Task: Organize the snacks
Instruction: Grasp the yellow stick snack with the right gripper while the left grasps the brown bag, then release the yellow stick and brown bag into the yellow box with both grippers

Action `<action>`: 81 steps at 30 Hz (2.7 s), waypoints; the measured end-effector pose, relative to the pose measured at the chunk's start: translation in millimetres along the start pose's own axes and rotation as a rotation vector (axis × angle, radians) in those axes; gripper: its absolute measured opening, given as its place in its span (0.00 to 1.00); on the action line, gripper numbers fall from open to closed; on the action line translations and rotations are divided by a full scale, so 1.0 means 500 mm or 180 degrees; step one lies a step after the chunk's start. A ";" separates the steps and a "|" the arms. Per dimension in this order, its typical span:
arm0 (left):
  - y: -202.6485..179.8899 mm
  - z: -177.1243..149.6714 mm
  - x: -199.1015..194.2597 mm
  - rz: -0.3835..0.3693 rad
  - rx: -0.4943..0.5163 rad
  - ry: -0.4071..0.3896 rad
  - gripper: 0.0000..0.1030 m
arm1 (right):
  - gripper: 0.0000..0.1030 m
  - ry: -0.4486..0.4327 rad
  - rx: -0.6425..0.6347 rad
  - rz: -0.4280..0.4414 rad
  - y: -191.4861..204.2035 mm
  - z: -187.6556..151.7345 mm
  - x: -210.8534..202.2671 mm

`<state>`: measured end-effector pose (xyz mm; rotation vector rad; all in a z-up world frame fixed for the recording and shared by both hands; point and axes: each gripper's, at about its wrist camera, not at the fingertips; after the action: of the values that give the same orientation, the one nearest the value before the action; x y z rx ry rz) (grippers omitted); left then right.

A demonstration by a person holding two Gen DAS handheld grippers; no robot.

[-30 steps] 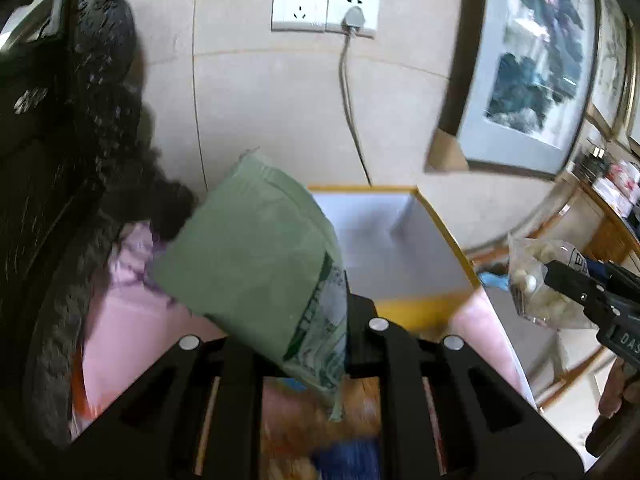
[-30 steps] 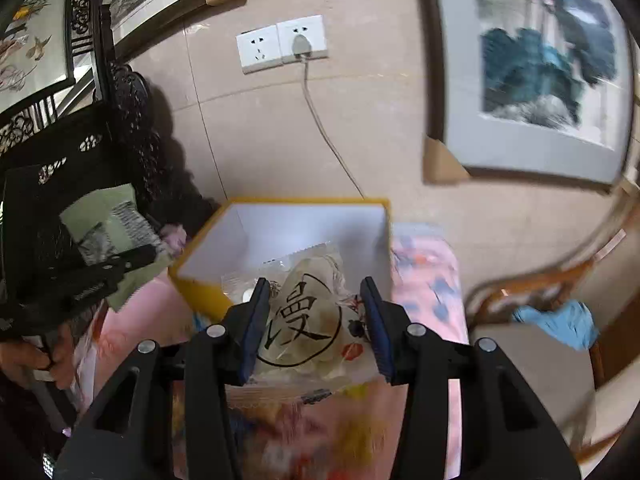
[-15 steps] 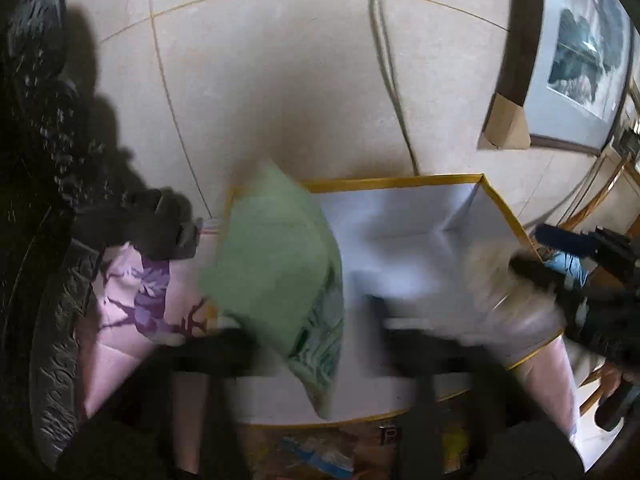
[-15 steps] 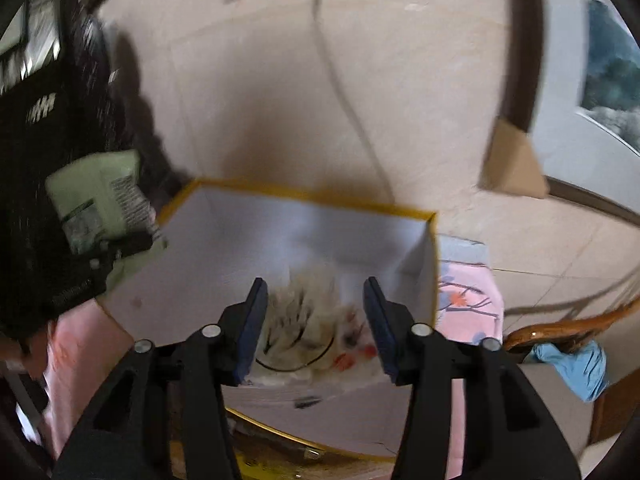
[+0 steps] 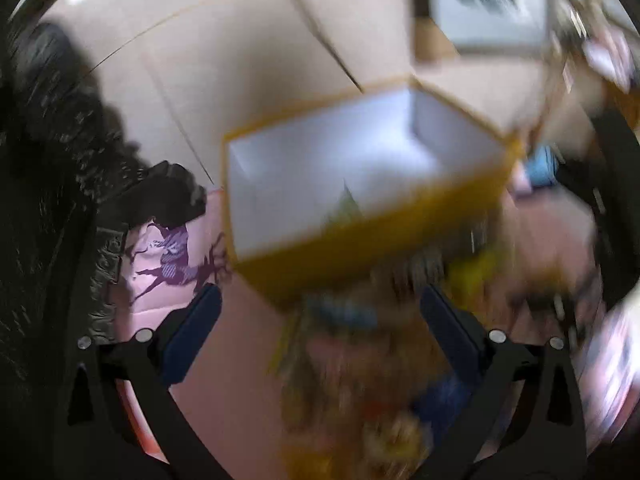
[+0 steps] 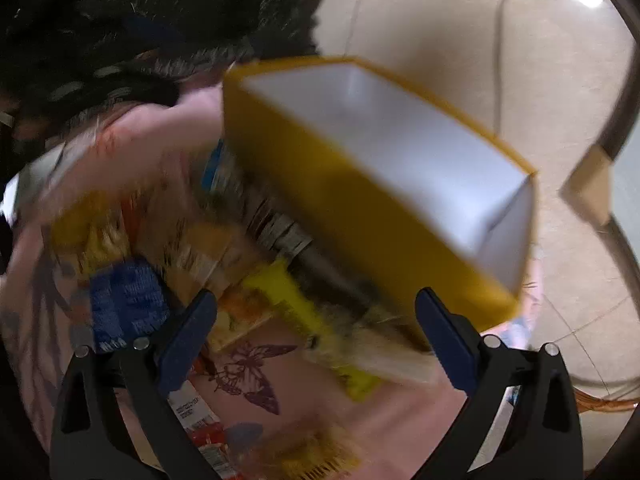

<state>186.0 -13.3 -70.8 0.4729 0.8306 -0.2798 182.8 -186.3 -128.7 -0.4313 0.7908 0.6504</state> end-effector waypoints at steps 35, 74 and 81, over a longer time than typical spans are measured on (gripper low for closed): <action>-0.180 -0.067 0.164 -0.0541 0.0976 0.0158 0.49 | 0.21 -0.0041 0.1489 -0.0263 -0.061 -0.034 -0.182; 0.111 0.228 -0.099 0.0258 -0.1097 -0.0669 0.43 | 0.21 -0.1462 0.1814 -0.0425 -0.135 0.174 -0.342; 0.148 0.294 -0.031 0.0304 -0.1111 -0.0708 0.43 | 0.21 -0.1406 0.1766 -0.0572 -0.208 0.241 -0.288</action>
<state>300.7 -22.9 47.6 0.1497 0.6205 -0.0927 239.0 -245.6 70.0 0.1481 0.4723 0.3166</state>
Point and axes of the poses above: each gripper's, at about its wrist camera, not at the fingertips, and x roughly the way its jaws point, y to its left, z to its top, and after that the axes turned 4 degrees about x, right-handed
